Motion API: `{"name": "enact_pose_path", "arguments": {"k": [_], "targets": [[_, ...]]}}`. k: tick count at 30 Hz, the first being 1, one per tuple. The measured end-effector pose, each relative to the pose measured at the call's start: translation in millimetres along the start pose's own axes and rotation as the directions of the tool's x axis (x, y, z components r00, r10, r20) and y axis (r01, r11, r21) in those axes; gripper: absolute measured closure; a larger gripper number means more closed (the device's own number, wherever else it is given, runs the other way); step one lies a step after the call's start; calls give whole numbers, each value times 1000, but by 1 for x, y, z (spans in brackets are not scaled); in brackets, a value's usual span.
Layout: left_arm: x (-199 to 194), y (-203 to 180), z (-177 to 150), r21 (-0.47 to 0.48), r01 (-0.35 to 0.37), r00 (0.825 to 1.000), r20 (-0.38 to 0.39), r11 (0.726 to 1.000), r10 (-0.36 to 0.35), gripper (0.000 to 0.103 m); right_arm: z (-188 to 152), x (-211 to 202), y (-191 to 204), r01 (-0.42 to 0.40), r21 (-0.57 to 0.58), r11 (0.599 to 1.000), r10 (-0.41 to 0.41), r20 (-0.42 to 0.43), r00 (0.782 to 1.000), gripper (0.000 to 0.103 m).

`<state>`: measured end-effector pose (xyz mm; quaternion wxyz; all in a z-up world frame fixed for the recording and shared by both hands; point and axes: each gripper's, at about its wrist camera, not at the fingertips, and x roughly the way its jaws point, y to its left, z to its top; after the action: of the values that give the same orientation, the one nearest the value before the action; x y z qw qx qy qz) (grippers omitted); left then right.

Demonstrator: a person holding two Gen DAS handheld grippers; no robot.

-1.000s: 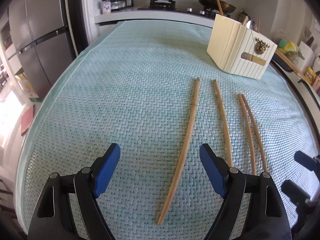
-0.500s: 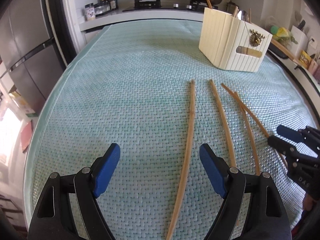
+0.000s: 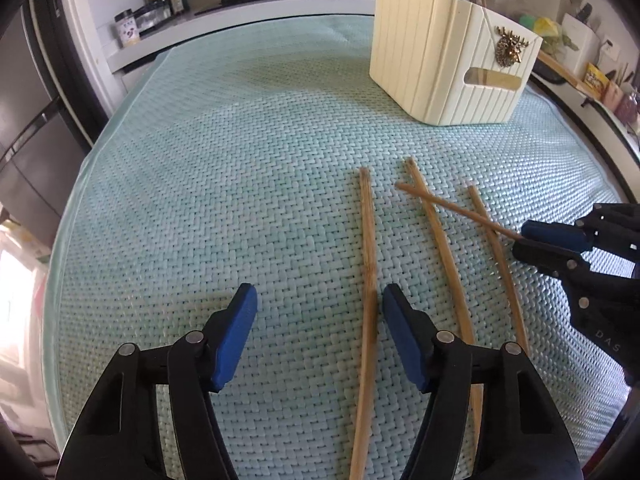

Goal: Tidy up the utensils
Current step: 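Close the right gripper on a chopstick while the left grasps another chopstick, then carry both chopsticks over the white holder and lower them in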

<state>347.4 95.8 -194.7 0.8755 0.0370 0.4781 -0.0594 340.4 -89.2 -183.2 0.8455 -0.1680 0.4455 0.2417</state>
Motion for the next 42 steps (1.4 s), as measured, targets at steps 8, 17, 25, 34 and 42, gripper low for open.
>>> {"name": "enact_pose_path", "arguments": {"k": [8,17,25,34,42], "targets": [[-5,-3,-8,7,17,1000,4,1000,-18,38,-36,-26,-41,31,239,971,-27,-22,999,97],[7,-8,13,45,55,998,-11,997,-55,38,-50,-24,-68,26,256,966,-9,-67,998,95],[23,-7,43,65,66,997,-47,996,-63,47,-4,2,-81,-12,230,973,33,-84,996,77],[36,-10,69,53,97,993,-75,994,-93,98,20,18,-99,-47,293,955,73,-78,994,97],[-28,-4,67,-21,136,989,65,991,-134,98,7,-52,-118,-146,372,917,104,130,986,97]]}}
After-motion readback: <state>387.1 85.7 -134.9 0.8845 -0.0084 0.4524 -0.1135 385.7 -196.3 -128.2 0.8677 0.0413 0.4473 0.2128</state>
